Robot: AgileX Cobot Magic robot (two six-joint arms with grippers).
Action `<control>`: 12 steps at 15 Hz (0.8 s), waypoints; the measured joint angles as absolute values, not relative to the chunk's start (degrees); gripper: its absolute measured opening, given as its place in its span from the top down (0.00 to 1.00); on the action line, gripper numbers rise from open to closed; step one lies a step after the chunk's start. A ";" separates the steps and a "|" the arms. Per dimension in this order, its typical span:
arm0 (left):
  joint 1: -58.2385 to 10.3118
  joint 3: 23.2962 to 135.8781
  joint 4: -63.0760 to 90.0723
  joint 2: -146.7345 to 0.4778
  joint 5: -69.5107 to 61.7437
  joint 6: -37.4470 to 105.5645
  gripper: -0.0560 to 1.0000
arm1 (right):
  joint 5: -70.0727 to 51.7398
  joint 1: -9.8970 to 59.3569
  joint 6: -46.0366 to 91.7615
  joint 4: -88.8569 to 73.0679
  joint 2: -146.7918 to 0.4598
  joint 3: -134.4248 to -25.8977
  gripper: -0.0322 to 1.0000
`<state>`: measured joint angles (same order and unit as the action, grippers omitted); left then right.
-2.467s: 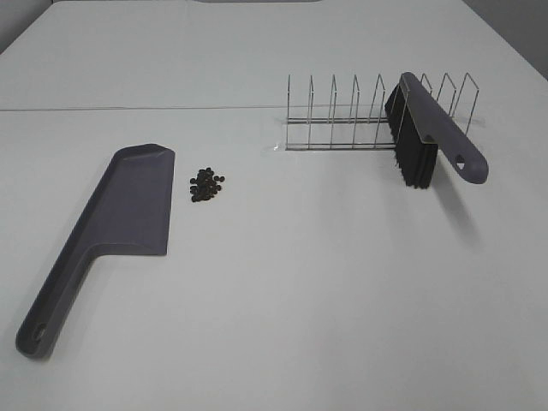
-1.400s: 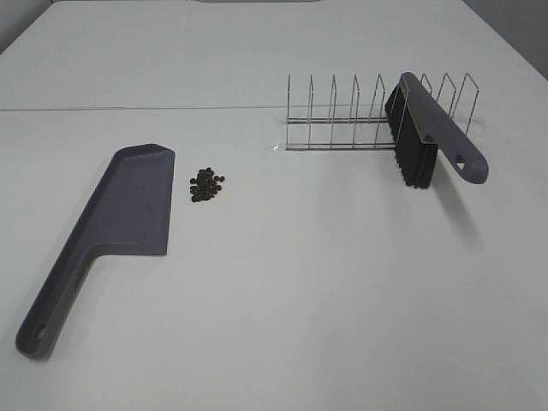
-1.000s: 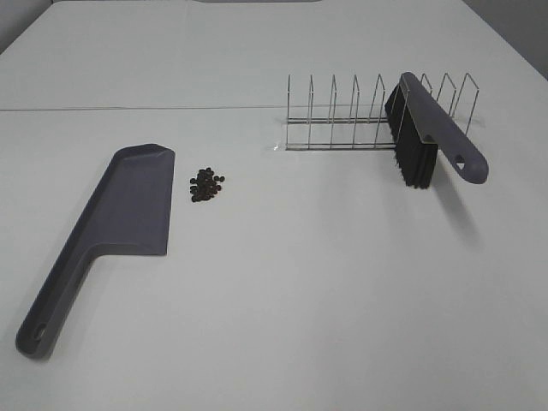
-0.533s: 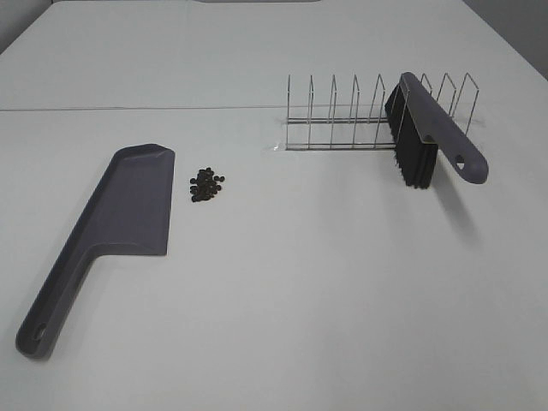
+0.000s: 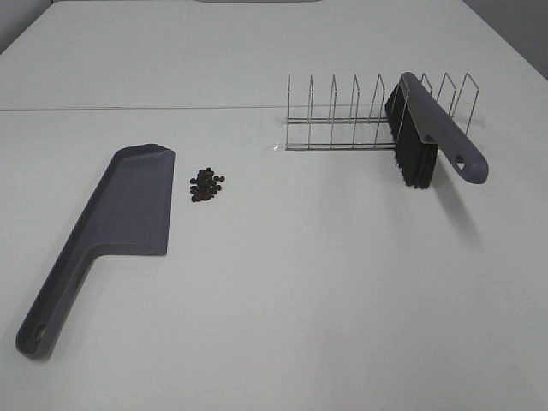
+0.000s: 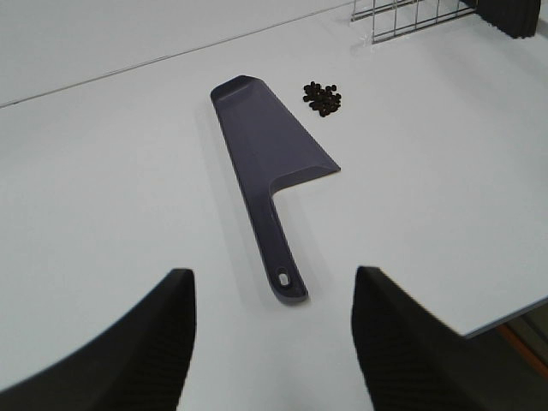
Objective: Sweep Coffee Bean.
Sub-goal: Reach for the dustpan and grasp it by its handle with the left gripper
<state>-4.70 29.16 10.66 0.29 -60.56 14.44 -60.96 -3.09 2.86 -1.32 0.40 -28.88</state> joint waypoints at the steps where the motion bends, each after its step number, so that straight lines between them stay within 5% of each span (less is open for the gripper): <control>1: -4.70 29.16 10.66 0.29 -60.56 14.44 0.44 | -60.96 -3.09 2.86 -1.32 0.40 -28.88 0.29; 12: -4.70 29.16 10.66 0.29 -60.56 14.44 0.44 | -60.96 -3.09 2.86 -1.32 0.40 -28.88 0.29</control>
<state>-4.70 29.16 10.66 0.29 -60.56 14.44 -60.96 -3.09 2.86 -1.32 0.40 -28.88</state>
